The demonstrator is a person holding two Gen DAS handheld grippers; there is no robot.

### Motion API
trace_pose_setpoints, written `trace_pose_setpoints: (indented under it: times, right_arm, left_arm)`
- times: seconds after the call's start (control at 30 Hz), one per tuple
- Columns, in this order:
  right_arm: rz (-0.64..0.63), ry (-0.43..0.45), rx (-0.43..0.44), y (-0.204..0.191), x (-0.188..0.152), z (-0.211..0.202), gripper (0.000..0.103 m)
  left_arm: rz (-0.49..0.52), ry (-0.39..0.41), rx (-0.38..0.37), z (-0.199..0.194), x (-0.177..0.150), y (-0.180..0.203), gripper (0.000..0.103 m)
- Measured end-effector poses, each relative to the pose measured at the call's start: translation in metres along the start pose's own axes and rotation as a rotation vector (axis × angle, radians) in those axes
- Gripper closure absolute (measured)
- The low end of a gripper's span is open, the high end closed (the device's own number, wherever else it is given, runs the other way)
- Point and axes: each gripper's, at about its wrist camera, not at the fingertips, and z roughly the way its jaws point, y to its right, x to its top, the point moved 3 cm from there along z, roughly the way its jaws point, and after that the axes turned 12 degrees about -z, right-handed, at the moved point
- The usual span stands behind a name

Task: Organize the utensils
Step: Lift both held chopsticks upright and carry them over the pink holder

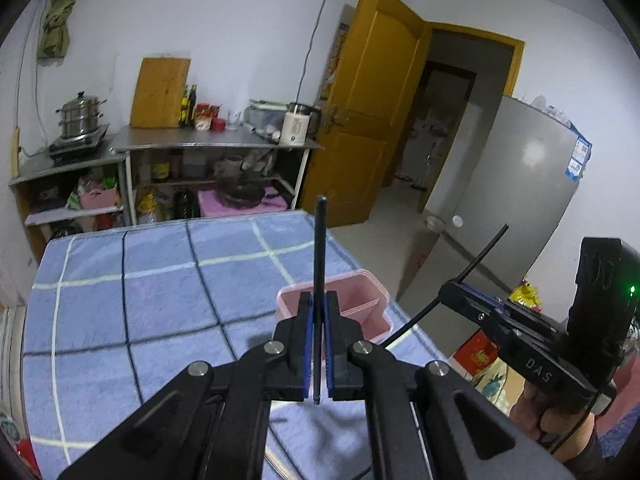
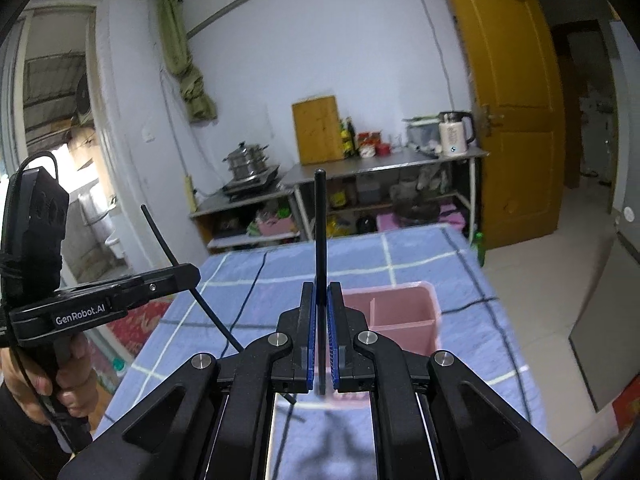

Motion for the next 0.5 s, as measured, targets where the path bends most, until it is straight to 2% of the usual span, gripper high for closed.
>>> trace_pose_setpoints:
  times: [0.23, 0.5]
  right_arm:
    - [0.017, 0.003, -0.024, 0.021, 0.010, 0.021, 0.098]
    - [0.037, -0.108, 0.000, 0.030, -0.016, 0.078, 0.098]
  left_arm:
    - [0.005, 0.013, -0.022, 0.029, 0.024, 0.012, 0.098]
    - [-0.020, -0.068, 0.008, 0.084, 0.016, -0.004, 0.098]
